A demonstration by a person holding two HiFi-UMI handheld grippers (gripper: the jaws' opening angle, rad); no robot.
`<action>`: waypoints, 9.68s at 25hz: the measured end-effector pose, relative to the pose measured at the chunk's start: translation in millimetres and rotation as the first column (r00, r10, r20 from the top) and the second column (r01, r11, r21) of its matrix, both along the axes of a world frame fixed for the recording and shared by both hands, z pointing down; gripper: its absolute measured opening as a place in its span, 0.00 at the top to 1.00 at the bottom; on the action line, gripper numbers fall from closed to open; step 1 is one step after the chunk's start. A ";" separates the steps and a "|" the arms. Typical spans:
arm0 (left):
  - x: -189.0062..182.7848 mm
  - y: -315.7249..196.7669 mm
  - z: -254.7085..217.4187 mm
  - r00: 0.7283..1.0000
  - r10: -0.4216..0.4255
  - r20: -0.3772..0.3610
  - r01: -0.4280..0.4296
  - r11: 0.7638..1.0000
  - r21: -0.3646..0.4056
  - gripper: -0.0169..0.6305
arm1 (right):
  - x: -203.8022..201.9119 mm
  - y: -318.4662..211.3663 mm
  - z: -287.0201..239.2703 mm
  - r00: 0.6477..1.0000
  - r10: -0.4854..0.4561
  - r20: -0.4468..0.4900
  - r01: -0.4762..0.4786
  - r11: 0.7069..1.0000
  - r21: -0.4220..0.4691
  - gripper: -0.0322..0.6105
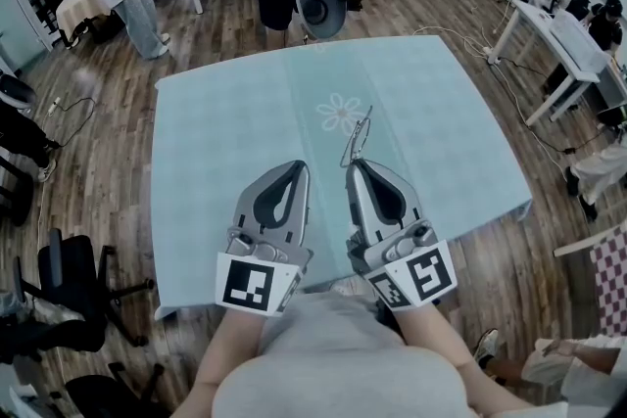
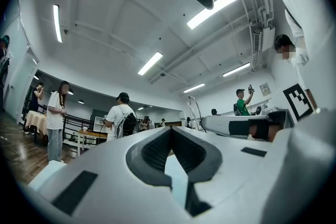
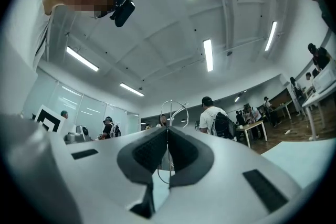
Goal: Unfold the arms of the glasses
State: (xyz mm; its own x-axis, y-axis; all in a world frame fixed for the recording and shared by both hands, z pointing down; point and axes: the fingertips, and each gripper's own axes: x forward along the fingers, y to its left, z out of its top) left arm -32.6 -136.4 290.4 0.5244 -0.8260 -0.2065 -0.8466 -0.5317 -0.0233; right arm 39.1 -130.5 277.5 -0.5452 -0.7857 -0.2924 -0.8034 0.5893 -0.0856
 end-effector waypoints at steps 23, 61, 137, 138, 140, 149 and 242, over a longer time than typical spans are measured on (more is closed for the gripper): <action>3.6 -0.6 13.8 0.999 0.010 0.035 -0.008 0.999 -0.053 0.96 | 13.8 -13.4 22.9 0.890 -0.145 0.432 0.271 0.930 -0.247 0.93; 25.2 31.8 68.0 0.910 0.385 0.153 -0.348 0.911 -0.223 0.68 | 15.0 -34.7 79.4 0.664 -0.046 0.746 0.640 0.553 -0.534 0.93; -31.4 -25.8 91.1 0.983 0.052 0.177 -0.017 0.980 -0.198 0.94 | 10.3 -18.8 87.3 0.604 -0.023 0.797 0.706 0.479 -0.521 0.93; -33.2 -27.6 90.5 0.984 0.048 0.174 -0.014 0.980 -0.196 0.94 | 10.2 -18.0 87.9 0.604 -0.024 0.797 0.707 0.478 -0.521 0.93; -35.0 -31.2 89.7 0.985 0.042 0.170 -0.008 0.981 -0.196 0.94 | 10.6 -16.6 88.5 0.604 -0.025 0.797 0.708 0.477 -0.521 0.93; -37.3 -44.8 86.5 0.988 0.024 0.155 0.011 0.975 -0.222 0.94 | 11.4 -11.5 89.3 0.613 -0.030 0.789 0.705 0.471 -0.530 0.93; 69.4 -45.5 90.9 0.855 0.284 0.434 -0.324 0.946 0.019 0.91 | 6.6 3.5 84.1 0.571 -0.052 0.819 0.757 0.419 -0.502 0.93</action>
